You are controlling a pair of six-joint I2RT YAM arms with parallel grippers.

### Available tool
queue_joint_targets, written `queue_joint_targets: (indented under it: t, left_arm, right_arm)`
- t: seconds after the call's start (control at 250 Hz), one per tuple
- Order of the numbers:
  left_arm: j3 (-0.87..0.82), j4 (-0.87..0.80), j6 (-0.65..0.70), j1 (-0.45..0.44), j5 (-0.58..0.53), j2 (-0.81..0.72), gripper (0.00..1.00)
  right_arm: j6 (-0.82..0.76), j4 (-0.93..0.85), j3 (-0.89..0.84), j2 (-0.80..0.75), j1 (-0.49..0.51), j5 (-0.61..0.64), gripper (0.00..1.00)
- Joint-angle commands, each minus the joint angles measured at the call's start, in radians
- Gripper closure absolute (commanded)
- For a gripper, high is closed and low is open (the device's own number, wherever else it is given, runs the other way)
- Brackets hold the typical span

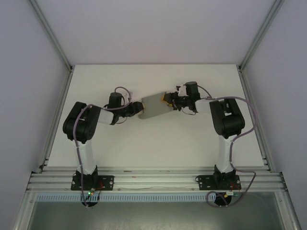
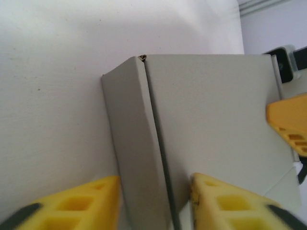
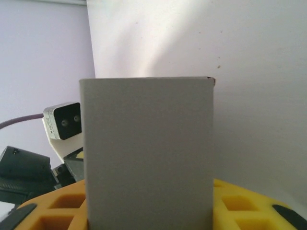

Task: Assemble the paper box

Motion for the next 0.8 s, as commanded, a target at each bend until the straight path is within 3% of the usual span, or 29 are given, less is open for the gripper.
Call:
queue_joint_targets:
  t: [0.0,0.044,0.056,0.136,0.22,0.348,0.42,0.516,0.616,0.799]
  left_arm:
    - [0.021,-0.083,0.087,-0.006,0.005,-0.06,0.27]
    - [0.024,-0.089,0.115,-0.006,-0.007,-0.113,0.03]
    - [0.024,-0.091,0.127,-0.008,-0.009,-0.128,0.01]
    - [0.019,-0.124,0.251,-0.015,-0.066,-0.24,0.0]
    - [0.036,-0.262,0.488,-0.055,-0.197,-0.372,0.0]
    - [0.05,-0.467,0.929,-0.184,-0.324,-0.541,0.0]
    - [0.053,-0.571,1.135,-0.249,-0.331,-0.603,0.0]
    - [0.095,-0.822,1.428,-0.289,-0.257,-0.631,0.0]
    - [0.123,-0.851,1.441,-0.338,-0.435,-0.615,0.0]
    - [0.142,-0.85,1.462,-0.347,-0.496,-0.578,0.0]
  right_arm:
    - [0.03,0.058,0.012,-0.055,-0.001,-0.046,0.64]
    - [0.028,0.032,0.004,-0.079,-0.002,-0.025,0.64]
    - [0.029,0.022,0.001,-0.087,-0.002,-0.019,0.63]
    - [0.055,-0.064,-0.006,-0.135,-0.004,0.021,0.63]
    - [0.12,-0.16,-0.009,-0.19,-0.004,0.059,0.59]
    - [0.135,-0.577,0.114,-0.215,-0.011,0.076,0.56]
    - [0.087,-0.836,0.199,-0.204,-0.013,0.072,0.56]
    - [0.072,-0.98,0.242,-0.208,-0.013,0.025,0.51]
    - [0.154,-0.959,0.221,-0.238,-0.013,-0.039,0.51]
    - [0.304,-0.859,0.159,-0.312,-0.013,-0.082,0.54]
